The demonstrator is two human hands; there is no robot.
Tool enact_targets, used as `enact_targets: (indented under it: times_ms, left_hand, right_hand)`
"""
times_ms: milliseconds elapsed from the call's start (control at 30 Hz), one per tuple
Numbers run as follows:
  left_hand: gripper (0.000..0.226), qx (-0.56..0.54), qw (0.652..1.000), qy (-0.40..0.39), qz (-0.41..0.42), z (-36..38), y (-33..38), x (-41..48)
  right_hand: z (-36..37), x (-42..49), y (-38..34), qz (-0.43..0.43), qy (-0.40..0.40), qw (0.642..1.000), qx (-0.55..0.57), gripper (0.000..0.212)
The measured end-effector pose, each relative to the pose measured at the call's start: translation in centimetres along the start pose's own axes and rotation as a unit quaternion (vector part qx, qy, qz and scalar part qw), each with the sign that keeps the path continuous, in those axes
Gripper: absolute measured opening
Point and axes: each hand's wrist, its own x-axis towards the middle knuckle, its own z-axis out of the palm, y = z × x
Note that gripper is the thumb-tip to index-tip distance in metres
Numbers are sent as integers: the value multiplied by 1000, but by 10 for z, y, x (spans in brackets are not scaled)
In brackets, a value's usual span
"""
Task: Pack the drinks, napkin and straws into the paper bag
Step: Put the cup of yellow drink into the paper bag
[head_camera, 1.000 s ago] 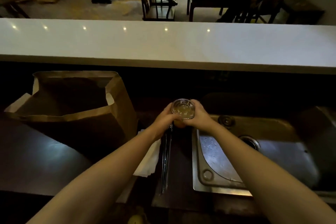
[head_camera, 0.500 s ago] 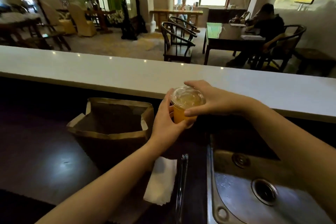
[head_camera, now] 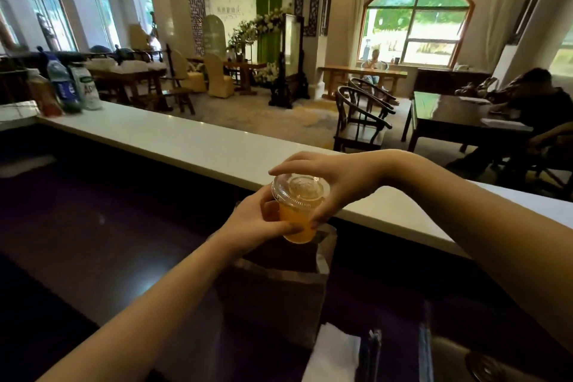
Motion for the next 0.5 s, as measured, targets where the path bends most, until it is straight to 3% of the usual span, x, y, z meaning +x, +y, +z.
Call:
enact_targets:
  times_ms: [167,267,367,433,500]
  left_hand:
    - [61,7,999,-15,-32,-34,-16,5]
    - [54,160,986,-43,-20,-55,-25,11]
    - [28,335,941,33,23,-69,-42,10]
    - [25,383,922,43,35,-69,-53,8]
    - [31,412,910,-12,48,-65,-61,10]
  right_hand:
    - [-1,35,-5,-11,2,1000,-25,88]
    - [10,51,0,-8,15,998,-64,88]
    - [33,65,9,-11,-1,994,-110,87]
    - [47,71,15,-21,-16,992,-126,87]
    - [59,76,19,-28,-37,992,-116,87]
